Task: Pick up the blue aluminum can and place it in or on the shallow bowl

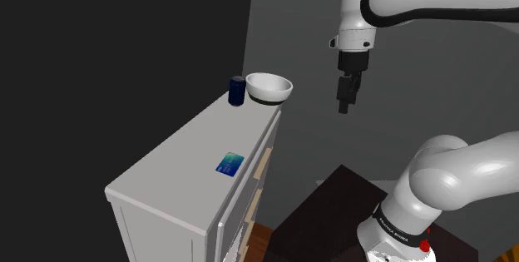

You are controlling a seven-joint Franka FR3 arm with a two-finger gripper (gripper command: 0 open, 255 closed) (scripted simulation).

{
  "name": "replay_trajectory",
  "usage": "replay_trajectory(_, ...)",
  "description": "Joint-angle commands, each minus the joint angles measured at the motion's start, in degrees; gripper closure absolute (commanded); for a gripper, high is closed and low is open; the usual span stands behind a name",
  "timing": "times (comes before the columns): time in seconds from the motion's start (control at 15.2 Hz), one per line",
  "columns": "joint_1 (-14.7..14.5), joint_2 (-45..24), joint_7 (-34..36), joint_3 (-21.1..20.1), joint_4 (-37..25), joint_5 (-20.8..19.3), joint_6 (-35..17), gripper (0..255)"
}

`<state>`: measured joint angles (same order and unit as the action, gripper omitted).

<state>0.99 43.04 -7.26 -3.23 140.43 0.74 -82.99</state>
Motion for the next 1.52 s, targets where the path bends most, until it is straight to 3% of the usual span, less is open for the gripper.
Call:
replay_trajectory(0.0,0.00,0.00,0.00,0.00,0.00,0.00,0.00,0)
replay_trajectory(0.73,0.43,-21.82,3.76,-2.52,-12.56,0.58,-14.38,0)
replay_trajectory(1.45,0.41,-43.37,7.75,-4.10,-32.96,-1.49,-20.53,0)
